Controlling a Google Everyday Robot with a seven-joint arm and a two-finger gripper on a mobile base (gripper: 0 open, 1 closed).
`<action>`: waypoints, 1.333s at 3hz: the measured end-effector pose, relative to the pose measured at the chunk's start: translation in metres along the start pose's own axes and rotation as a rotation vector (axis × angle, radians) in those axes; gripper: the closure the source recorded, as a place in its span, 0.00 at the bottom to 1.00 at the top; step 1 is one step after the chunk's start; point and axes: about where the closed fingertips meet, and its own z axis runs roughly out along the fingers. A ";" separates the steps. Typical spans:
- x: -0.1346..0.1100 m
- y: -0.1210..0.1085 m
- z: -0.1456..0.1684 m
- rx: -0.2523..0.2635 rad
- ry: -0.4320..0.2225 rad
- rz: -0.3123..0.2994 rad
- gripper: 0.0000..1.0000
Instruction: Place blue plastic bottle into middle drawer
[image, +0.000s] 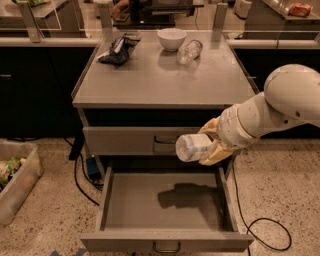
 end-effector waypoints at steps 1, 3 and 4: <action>-0.004 0.026 0.056 0.000 -0.049 0.074 1.00; 0.000 0.059 0.137 0.016 -0.092 0.174 1.00; 0.000 0.059 0.136 0.015 -0.092 0.173 1.00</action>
Offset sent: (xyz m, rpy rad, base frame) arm -0.0301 0.1095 -0.2262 0.2201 0.1692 -0.1736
